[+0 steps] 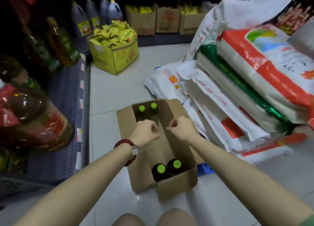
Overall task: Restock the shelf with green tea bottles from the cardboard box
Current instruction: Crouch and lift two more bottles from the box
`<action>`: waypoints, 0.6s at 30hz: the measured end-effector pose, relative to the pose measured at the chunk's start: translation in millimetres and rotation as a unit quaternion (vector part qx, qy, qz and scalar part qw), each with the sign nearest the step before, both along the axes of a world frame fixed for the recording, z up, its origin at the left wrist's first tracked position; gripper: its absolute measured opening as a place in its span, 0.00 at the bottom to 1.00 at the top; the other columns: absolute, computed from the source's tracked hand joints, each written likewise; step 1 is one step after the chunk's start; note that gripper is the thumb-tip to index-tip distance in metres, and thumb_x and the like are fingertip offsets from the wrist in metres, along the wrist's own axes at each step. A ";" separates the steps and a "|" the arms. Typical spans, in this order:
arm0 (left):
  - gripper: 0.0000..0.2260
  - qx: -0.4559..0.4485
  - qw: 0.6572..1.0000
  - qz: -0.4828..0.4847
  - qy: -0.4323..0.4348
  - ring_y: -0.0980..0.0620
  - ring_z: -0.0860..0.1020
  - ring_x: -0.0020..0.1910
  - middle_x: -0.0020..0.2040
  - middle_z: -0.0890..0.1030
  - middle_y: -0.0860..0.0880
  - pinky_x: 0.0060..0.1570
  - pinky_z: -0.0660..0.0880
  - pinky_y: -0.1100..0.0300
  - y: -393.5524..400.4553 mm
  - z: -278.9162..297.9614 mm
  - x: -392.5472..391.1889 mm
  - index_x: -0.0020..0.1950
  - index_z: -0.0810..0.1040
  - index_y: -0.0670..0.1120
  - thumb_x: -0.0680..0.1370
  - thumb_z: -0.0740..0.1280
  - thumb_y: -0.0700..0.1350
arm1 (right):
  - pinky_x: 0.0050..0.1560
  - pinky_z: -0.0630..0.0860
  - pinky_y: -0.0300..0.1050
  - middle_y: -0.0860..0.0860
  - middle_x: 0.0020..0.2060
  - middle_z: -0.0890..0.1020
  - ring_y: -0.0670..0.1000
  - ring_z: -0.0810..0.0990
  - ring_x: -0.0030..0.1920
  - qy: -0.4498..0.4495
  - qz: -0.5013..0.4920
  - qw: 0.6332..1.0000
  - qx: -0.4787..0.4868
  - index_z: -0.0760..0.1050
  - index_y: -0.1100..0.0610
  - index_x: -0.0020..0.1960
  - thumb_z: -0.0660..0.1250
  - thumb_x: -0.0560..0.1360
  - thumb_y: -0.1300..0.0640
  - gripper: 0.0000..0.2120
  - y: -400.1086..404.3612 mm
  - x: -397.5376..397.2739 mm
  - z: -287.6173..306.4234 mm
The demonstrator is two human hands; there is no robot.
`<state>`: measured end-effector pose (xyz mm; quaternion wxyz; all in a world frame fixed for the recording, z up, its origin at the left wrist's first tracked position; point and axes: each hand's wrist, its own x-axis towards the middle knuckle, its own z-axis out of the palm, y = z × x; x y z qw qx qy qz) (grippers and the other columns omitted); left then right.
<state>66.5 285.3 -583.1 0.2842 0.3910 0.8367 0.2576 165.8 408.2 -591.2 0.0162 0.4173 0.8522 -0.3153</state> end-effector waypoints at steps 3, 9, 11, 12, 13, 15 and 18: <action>0.10 0.004 1.000 0.005 -0.026 0.53 0.78 0.47 0.48 0.82 0.47 0.46 0.71 0.64 2.2 -50.4 2.7 0.53 0.81 0.43 0.72 0.72 0.44 | 0.49 0.71 0.40 0.55 0.48 0.84 0.55 0.80 0.53 -0.001 -0.009 1.000 -0.015 0.82 0.58 0.46 0.70 0.73 0.54 0.07 -1.3 3.6 -54.7; 0.09 0.044 0.996 0.030 -0.077 0.56 0.77 0.41 0.40 0.80 0.51 0.37 0.70 0.71 -6.3 -114.2 14.5 0.51 0.81 0.43 0.72 0.73 0.43 | 0.44 0.66 0.36 0.54 0.45 0.85 0.49 0.76 0.44 0.013 -0.022 0.999 -0.021 0.83 0.59 0.46 0.70 0.74 0.54 0.08 -9.9 31.9 -113.5; 0.09 0.056 0.993 0.032 -0.095 0.55 0.77 0.41 0.39 0.79 0.51 0.41 0.72 0.70 -13.0 -127.0 23.0 0.50 0.81 0.43 0.71 0.73 0.41 | 0.45 0.68 0.38 0.54 0.46 0.85 0.49 0.76 0.44 0.012 -0.026 0.999 -0.027 0.82 0.59 0.47 0.70 0.74 0.54 0.08 -14.3 45.9 -120.1; 0.09 0.061 0.993 0.031 -0.099 0.55 0.78 0.42 0.40 0.80 0.50 0.44 0.74 0.68 -16.1 -131.4 27.3 0.50 0.81 0.43 0.71 0.73 0.41 | 0.46 0.69 0.38 0.54 0.46 0.85 0.49 0.77 0.44 0.010 -0.025 0.999 -0.030 0.82 0.59 0.48 0.70 0.74 0.54 0.09 -16.8 52.6 -121.5; 0.09 0.068 0.993 0.029 -0.094 0.54 0.78 0.43 0.41 0.80 0.49 0.46 0.74 0.67 -18.5 -135.2 30.8 0.51 0.81 0.43 0.71 0.73 0.41 | 0.46 0.70 0.39 0.54 0.46 0.85 0.50 0.78 0.45 0.008 -0.022 0.999 -0.034 0.82 0.59 0.48 0.70 0.74 0.54 0.09 -18.9 58.5 -122.2; 0.09 0.084 0.993 0.024 -0.075 0.54 0.79 0.43 0.43 0.81 0.48 0.46 0.74 0.66 -22.6 -139.9 36.3 0.50 0.81 0.43 0.71 0.74 0.40 | 0.48 0.72 0.40 0.53 0.45 0.85 0.51 0.80 0.46 0.005 -0.011 0.999 -0.048 0.82 0.58 0.48 0.70 0.74 0.52 0.09 -22.8 68.0 -121.5; 0.14 0.084 0.994 -0.019 -0.060 0.52 0.79 0.46 0.47 0.81 0.47 0.49 0.76 0.63 -27.6 -140.7 43.8 0.53 0.81 0.43 0.69 0.75 0.43 | 0.42 0.72 0.32 0.51 0.44 0.85 0.48 0.80 0.45 0.018 0.012 0.997 -0.072 0.83 0.57 0.47 0.74 0.71 0.51 0.11 -26.2 77.8 -120.3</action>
